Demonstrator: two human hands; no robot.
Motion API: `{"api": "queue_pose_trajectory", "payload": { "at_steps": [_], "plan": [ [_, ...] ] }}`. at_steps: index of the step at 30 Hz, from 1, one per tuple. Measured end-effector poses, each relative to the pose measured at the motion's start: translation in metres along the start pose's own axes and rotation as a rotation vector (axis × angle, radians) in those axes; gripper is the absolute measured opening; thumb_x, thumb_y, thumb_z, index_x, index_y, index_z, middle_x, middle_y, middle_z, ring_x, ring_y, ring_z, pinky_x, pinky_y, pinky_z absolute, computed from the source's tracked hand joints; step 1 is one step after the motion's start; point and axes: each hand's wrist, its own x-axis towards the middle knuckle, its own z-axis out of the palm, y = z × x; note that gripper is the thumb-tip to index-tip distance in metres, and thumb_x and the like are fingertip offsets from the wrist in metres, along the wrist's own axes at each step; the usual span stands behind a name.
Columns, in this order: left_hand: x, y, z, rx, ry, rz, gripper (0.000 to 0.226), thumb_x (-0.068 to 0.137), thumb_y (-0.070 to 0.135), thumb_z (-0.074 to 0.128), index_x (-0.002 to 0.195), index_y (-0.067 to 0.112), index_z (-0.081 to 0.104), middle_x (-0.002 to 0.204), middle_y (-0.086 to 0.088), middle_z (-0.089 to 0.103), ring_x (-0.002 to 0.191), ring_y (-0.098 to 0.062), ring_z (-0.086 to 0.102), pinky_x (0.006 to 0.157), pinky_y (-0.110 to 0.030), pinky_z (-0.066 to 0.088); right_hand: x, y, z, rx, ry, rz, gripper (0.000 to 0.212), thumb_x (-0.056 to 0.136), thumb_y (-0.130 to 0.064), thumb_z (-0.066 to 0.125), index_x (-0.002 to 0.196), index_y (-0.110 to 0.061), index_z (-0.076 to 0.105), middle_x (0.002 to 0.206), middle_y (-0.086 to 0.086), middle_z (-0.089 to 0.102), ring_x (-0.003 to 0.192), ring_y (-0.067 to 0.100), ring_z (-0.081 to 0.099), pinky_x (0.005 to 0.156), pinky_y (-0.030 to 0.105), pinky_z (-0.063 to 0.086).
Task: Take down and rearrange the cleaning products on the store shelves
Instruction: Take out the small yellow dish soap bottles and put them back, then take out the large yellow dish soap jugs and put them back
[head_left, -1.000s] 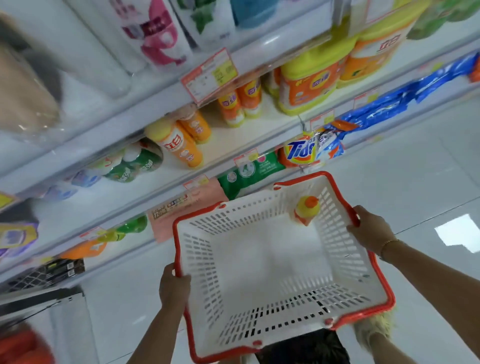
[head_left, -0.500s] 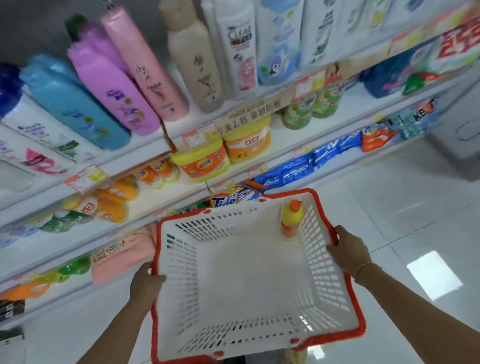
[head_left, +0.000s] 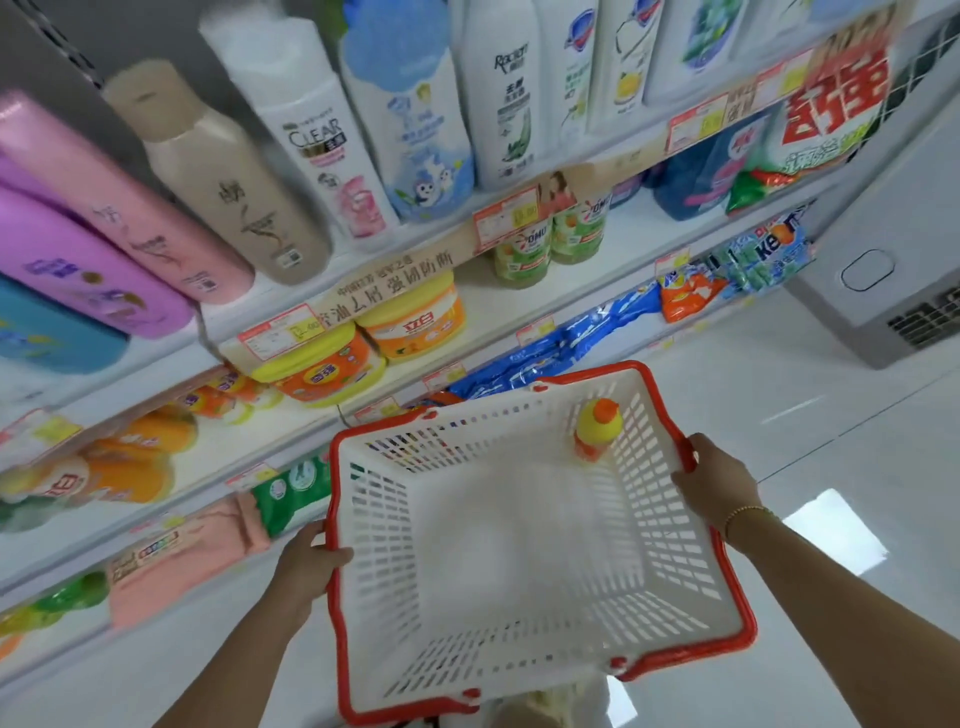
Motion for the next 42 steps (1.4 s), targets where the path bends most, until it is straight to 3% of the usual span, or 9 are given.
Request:
{"api": "queue_pose_trajectory", "payload": {
  "at_steps": [4,11,16,22,28,31,34,37,42],
  "plan": [
    [0.013,0.008,0.029,-0.011,-0.022,-0.031,0.053,0.084,-0.014,0.060,0.132,0.002,0.046,0.100,-0.020,0.062,0.083,-0.033,0.060,0.066,-0.034,0.049,0.030,0.014,-0.003,0.021,-0.007,0.024,0.026,0.086,-0.010,0.048,0.111,-0.015,0.049,0.081,0.009,0.061,0.075,0.031,0.059,0.063,0.030,0.043],
    [0.040,0.024,0.089,0.015,-0.027,-0.168,0.050,0.081,-0.015,0.063,0.124,0.006,0.049,0.096,-0.020,0.063,0.082,-0.035,0.060,0.077,-0.042,0.050,0.091,0.035,-0.009,-0.009,-0.065,0.055,0.029,0.089,-0.012,0.050,0.118,-0.017,0.047,0.073,0.003,0.059,0.068,0.025,0.059,0.063,0.032,0.048],
    [0.063,0.022,0.139,0.092,-0.009,-0.239,0.045,0.075,-0.017,0.066,0.114,0.004,0.053,0.083,-0.023,0.062,0.074,-0.033,0.058,0.073,-0.046,0.049,0.139,0.057,0.000,-0.033,-0.113,0.071,0.030,0.090,-0.014,0.051,0.119,-0.017,0.047,0.071,0.003,0.059,0.071,0.028,0.062,0.068,0.036,0.053],
    [0.093,0.002,0.202,0.081,0.106,-0.249,0.041,0.075,-0.018,0.064,0.111,0.000,0.054,0.077,-0.019,0.061,0.070,-0.032,0.056,0.066,-0.040,0.045,0.203,0.082,0.031,-0.063,-0.138,0.051,0.029,0.090,-0.015,0.050,0.118,-0.020,0.047,0.074,0.004,0.061,0.069,0.027,0.061,0.068,0.036,0.053],
    [0.131,-0.020,0.247,0.040,0.237,-0.203,0.042,0.074,-0.014,0.066,0.112,0.001,0.058,0.089,-0.018,0.063,0.073,-0.033,0.056,0.066,-0.035,0.045,0.256,0.100,0.074,-0.036,-0.179,0.037,0.026,0.089,-0.012,0.051,0.115,-0.018,0.047,0.072,0.006,0.060,0.067,0.028,0.060,0.066,0.038,0.052],
    [0.145,-0.027,0.261,0.013,0.267,-0.179,0.047,0.073,-0.014,0.066,0.117,-0.001,0.060,0.083,-0.015,0.061,0.067,-0.029,0.052,0.058,-0.029,0.038,0.271,0.107,0.090,-0.033,-0.166,0.034,0.027,0.089,-0.011,0.051,0.116,-0.016,0.048,0.072,0.006,0.059,0.067,0.028,0.058,0.063,0.032,0.045],
    [0.154,-0.031,0.271,-0.006,0.274,-0.189,0.045,0.075,-0.013,0.063,0.118,0.002,0.059,0.073,-0.008,0.056,0.061,-0.021,0.049,0.054,-0.025,0.037,0.280,0.110,0.100,-0.027,-0.172,0.025,0.027,0.089,-0.011,0.050,0.116,-0.015,0.048,0.074,0.008,0.060,0.069,0.030,0.058,0.065,0.034,0.047],
    [0.162,-0.036,0.280,0.004,0.276,-0.190,0.048,0.079,-0.009,0.061,0.124,0.006,0.058,0.086,-0.009,0.058,0.064,-0.016,0.050,0.053,-0.023,0.037,0.293,0.109,0.106,-0.038,-0.168,-0.002,0.027,0.090,-0.012,0.050,0.116,-0.015,0.048,0.077,0.011,0.061,0.071,0.032,0.058,0.066,0.034,0.046],
    [0.168,-0.044,0.286,0.025,0.283,-0.193,0.049,0.083,-0.007,0.061,0.129,0.009,0.056,0.108,-0.014,0.063,0.083,-0.026,0.055,0.062,-0.026,0.041,0.306,0.103,0.113,-0.073,-0.178,-0.049,0.029,0.090,-0.013,0.051,0.118,-0.015,0.048,0.077,0.011,0.061,0.072,0.034,0.059,0.067,0.034,0.047]
  ]
}}
